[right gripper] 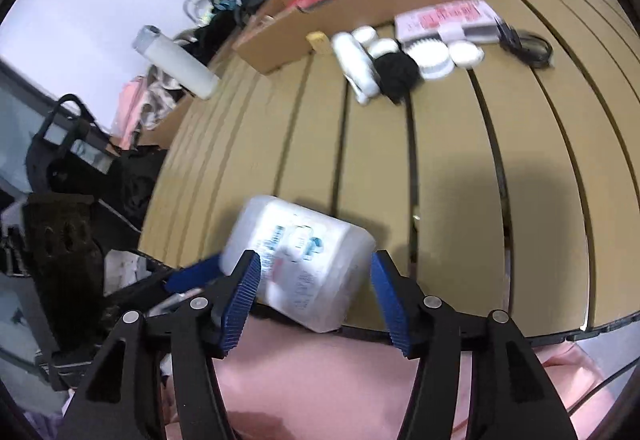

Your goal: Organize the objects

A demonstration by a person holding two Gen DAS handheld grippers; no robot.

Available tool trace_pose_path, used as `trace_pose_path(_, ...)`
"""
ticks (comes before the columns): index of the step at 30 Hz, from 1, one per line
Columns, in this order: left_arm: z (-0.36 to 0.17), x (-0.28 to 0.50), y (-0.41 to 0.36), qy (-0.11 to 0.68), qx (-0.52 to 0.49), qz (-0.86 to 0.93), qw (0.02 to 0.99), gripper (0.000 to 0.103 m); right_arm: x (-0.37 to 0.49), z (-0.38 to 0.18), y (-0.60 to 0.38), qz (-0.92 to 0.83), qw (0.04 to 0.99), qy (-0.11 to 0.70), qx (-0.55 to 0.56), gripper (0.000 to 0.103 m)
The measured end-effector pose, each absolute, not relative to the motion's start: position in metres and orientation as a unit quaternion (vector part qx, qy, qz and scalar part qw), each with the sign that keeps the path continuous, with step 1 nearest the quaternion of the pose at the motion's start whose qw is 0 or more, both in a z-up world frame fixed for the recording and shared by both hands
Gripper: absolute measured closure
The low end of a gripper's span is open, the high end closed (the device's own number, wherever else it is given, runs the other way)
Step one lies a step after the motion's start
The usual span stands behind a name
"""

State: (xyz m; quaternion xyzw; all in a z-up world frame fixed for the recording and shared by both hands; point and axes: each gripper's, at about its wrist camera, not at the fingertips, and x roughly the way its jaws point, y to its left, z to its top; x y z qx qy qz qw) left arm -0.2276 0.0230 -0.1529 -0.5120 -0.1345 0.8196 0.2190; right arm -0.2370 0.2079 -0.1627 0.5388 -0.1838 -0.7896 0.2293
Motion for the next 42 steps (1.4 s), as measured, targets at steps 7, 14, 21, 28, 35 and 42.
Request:
trace_pose_path(7, -0.139, -0.242, 0.024, -0.184, -0.496, 0.809, 0.257, 0.075, -0.244, -0.156, 0.217, -0.786, 0.237, -0.211, 0.530, 0.054)
trace_pose_path(14, -0.062, -0.354, 0.038, -0.184, -0.445, 0.831, 0.278, 0.075, -0.333, -0.074, 0.231, -0.828, 0.252, -0.181, 0.468, 0.055)
trace_pose_path(21, -0.049, -0.545, 0.084, -0.177, -0.461, 0.828, 0.266, 0.074, -0.518, -0.030, 0.241, -0.854, 0.220, -0.118, 0.457, 0.055)
trace_pose_path(28, -0.127, -0.642, 0.114, -0.197, -0.529, 0.794, 0.225, 0.080, -0.645, -0.098, 0.244, -0.834, 0.160, -0.064, 0.524, 0.058)
trace_pose_path(35, -0.113, -0.634, 0.103, -0.185, -0.519, 0.805, 0.221, 0.068, -0.650, -0.102, 0.242, -0.848, 0.162, -0.010, 0.505, 0.055)
trace_pose_path(42, -0.023, -0.552, 0.049, 0.024, -0.444, 0.890, 0.098, 0.019, -0.587, -0.025, 0.241, -0.862, 0.181, 0.060, 0.470, 0.021)
